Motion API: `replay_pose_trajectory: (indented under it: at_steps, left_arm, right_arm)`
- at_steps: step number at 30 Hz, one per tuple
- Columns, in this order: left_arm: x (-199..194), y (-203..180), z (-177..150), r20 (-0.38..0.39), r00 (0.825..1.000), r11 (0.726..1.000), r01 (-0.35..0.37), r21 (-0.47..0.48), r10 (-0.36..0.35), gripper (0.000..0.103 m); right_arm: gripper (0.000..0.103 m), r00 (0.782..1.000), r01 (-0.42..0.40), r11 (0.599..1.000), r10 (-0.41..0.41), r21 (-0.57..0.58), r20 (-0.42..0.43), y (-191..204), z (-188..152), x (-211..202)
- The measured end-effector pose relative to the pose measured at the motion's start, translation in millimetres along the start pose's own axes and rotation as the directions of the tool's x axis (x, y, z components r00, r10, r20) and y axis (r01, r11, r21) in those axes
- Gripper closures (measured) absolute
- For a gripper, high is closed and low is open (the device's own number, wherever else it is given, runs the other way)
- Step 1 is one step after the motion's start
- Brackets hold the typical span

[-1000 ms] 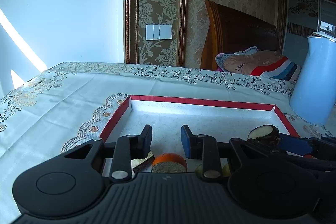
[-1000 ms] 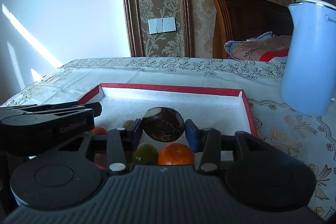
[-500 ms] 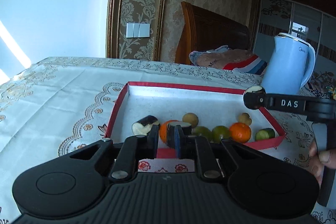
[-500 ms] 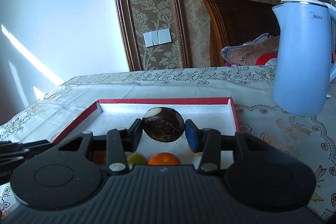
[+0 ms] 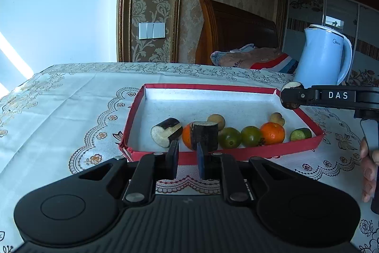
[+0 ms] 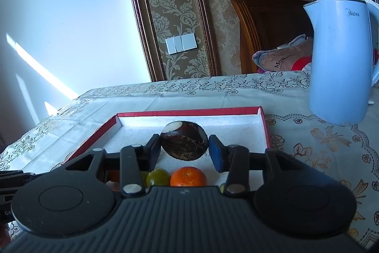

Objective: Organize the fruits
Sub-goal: 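Carry both dark cylinder pieces over the tray with both tools, then open the left tool to drop its piece while the right tool lowers and releases its piece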

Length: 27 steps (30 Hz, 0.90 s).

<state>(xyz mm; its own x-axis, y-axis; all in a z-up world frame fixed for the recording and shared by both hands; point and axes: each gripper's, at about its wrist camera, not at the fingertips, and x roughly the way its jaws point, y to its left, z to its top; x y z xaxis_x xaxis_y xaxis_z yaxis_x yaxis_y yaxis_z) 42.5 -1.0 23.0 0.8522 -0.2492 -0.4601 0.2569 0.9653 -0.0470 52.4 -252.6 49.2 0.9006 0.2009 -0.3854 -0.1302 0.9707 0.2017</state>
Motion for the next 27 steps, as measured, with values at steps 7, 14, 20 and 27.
replay_pose_trajectory:
  at_steps: [7, 14, 20, 27]
  left_arm:
    - [17, -19, 6, -0.013, 1.0, 1.0, 0.019, 0.01, -0.019, 0.087]
    - [47, -24, 12, -0.062, 0.997, 0.999, -0.052, 0.008, 0.052, 0.087]
    - [57, -16, 14, -0.05, 0.993, 0.994, -0.109, -0.019, 0.108, 0.087]
    - [58, -23, 17, -0.045, 0.995, 0.996, -0.09, -0.024, 0.088, 0.087]
  right_arm:
    - [0.061, 1.0, -0.006, 1.0, 0.006, -0.007, -0.02, 2, -3, 4]
    - [0.061, 1.0, -0.01, 1.0, 0.01, -0.008, -0.027, 2, -4, 6]
    - [0.061, 0.999, -0.018, 1.0, 0.017, -0.016, -0.05, 5, -5, 12]
    - [0.061, 0.995, -0.016, 0.998, 0.011, -0.053, -0.094, 17, -9, 31]
